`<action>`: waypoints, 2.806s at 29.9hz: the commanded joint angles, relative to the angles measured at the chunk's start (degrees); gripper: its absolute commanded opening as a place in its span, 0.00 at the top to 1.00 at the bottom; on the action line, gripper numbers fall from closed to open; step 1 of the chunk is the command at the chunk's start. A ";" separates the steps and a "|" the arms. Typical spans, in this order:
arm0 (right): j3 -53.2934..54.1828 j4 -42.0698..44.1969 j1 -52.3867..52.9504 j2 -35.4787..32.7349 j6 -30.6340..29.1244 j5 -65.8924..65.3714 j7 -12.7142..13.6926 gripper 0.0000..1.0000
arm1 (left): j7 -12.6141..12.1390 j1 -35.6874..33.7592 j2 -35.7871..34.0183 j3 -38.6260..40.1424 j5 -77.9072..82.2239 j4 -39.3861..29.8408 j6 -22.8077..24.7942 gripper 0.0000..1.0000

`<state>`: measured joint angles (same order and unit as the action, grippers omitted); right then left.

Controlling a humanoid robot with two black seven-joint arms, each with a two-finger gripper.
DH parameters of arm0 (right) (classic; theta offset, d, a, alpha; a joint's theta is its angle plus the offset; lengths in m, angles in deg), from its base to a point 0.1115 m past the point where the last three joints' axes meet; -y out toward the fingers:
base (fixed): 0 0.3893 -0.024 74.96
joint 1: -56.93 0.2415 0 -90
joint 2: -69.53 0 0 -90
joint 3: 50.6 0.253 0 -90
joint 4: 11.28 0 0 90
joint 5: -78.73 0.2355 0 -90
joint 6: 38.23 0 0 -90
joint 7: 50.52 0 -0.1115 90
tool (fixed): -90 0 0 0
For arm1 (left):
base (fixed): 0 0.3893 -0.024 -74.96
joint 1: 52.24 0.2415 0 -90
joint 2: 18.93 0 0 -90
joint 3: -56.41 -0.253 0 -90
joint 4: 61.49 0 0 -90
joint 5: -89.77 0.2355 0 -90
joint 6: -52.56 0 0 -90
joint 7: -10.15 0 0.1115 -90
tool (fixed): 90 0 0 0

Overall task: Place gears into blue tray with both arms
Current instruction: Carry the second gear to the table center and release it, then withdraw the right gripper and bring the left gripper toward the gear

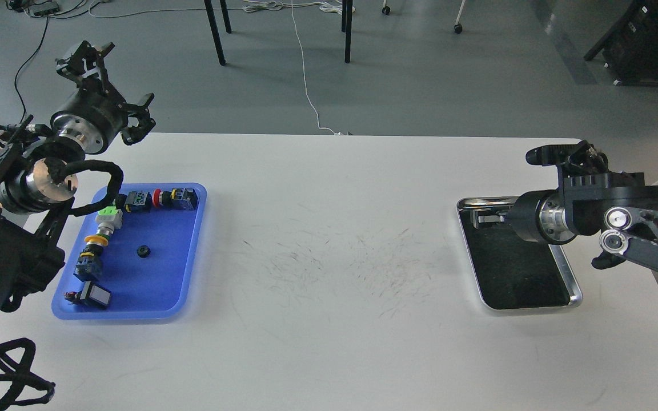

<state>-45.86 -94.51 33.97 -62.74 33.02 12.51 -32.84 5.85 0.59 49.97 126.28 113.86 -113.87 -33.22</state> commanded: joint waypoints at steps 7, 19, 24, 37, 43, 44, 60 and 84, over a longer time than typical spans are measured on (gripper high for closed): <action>0.18 7.54 3.63 19.57 4.07 6.45 -0.28 0.96 | 0.00 -0.45 -0.52 0.01 -0.09 0.00 0.00 0.01; -1.58 23.45 -5.24 42.27 5.66 6.36 -0.37 0.96 | 0.00 -0.27 -0.87 0.10 -0.09 0.00 0.00 0.01; -0.62 28.21 -8.58 42.27 7.68 6.53 -2.82 0.96 | 0.00 -0.19 -0.87 0.18 -0.18 0.00 0.00 0.01; 0.62 26.02 -12.45 42.27 8.82 10.66 -4.41 0.95 | 1.23 0.43 -1.66 0.36 -0.35 0.35 0.00 0.01; -1.14 25.75 -14.83 42.27 8.56 10.40 -4.41 0.92 | 1.58 0.61 -1.84 0.27 -0.35 0.35 0.09 0.01; -1.32 25.75 -15.18 42.27 8.56 10.31 -4.41 0.90 | 1.58 0.61 -1.84 0.27 -0.35 0.35 0.00 0.01; 6.32 23.91 -16.24 42.27 10.85 10.75 -4.41 0.05 | 1.23 2.36 -2.63 -0.08 0.00 0.17 -0.09 0.01; 59.88 16.35 -28.60 28.24 9.53 46.30 -4.41 0.04 | -1.13 3.50 -9.48 -10.62 2.99 -15.87 -5.60 0.01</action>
<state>4.82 -77.92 10.39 -30.58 43.06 50.55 -37.23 6.18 2.83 41.56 116.41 116.78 -123.52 -34.90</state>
